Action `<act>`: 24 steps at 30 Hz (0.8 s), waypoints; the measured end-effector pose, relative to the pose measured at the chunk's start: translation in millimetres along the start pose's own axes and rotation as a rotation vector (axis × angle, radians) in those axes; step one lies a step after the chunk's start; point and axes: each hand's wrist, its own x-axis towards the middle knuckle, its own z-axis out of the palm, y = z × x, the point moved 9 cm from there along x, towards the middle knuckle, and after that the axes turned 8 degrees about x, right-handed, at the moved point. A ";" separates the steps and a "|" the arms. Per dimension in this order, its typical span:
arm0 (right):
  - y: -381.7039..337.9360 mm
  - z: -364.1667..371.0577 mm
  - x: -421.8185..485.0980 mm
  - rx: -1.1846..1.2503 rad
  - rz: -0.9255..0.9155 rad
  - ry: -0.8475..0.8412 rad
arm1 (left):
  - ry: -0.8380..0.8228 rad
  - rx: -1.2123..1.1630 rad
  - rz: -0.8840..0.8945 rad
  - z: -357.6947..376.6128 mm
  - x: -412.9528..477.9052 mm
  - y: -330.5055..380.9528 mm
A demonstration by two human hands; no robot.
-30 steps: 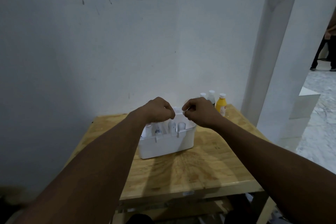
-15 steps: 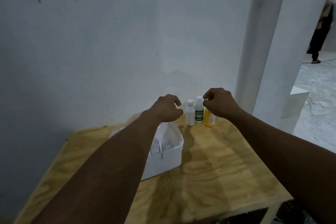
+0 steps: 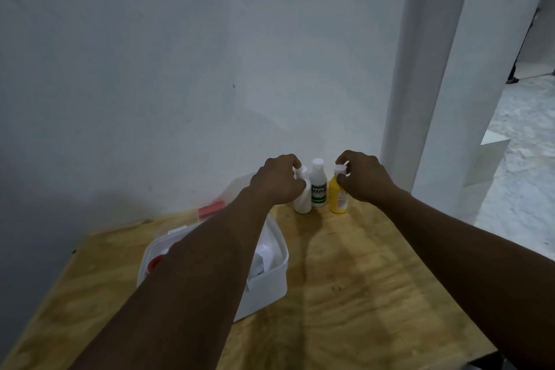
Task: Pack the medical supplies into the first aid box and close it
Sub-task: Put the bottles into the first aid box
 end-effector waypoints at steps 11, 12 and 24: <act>-5.2 -4.5 -13.4 0.015 -0.069 0.003 | 0.062 0.107 0.002 5.2 9.6 12.4; -5.6 -6.1 -14.9 0.010 -0.076 0.008 | 0.092 0.123 0.003 2.9 9.3 12.8; -67.5 -42.4 -32.2 0.108 -0.180 0.144 | 0.322 0.065 -0.009 -80.2 -29.3 -0.6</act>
